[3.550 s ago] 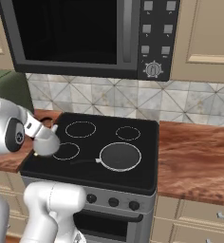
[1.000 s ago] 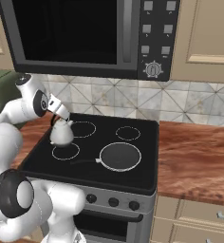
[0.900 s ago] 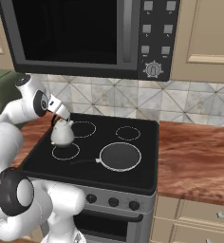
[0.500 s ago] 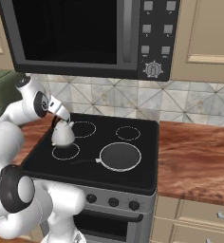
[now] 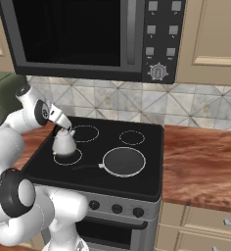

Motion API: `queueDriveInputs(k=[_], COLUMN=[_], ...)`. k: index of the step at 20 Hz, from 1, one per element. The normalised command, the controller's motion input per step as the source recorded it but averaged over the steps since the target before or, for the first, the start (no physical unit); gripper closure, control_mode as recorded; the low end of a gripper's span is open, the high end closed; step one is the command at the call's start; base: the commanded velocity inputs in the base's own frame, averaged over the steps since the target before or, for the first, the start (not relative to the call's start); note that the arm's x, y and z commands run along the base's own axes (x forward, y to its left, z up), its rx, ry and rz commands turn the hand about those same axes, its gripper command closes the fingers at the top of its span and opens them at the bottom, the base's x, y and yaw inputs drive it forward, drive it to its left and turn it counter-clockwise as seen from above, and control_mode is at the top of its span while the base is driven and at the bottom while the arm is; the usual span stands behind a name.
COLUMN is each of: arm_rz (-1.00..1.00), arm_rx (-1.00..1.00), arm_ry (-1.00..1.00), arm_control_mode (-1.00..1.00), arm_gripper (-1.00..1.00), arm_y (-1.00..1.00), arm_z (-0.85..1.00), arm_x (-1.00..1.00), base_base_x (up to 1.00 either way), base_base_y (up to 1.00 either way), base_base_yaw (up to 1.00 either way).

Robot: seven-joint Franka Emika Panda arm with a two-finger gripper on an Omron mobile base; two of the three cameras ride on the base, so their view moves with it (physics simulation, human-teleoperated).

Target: Pick the kettle from the counter and place it on a stove burner. Then turn the burner on.

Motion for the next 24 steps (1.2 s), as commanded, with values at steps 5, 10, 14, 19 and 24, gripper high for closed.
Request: queueDriveInputs(k=[5,10,14,19,24], arm_rz=[0.00,0.00,0.00,0.00,0.00], arm_rx=[0.00,0.00,0.00,0.00,0.00], arm_ry=[0.00,0.00,0.00,0.00,0.00], arm_control_mode=[-1.00,-1.00,-1.00,-1.00,-1.00], arm_gripper=[1.00,1.00,1.00,-1.00,-1.00], arm_y=[0.15,0.00,0.00,0.00,0.00], arm_z=[-0.15,-0.01,0.00,0.00,0.00], arm_x=[0.00,0.08,0.13,0.02,0.00], base_base_x=[0.00,0.00,0.00,0.00,0.00], base_base_y=[0.00,0.00,0.00,0.00,0.00], base_base_yaw=[0.00,0.00,0.00,0.00,0.00])
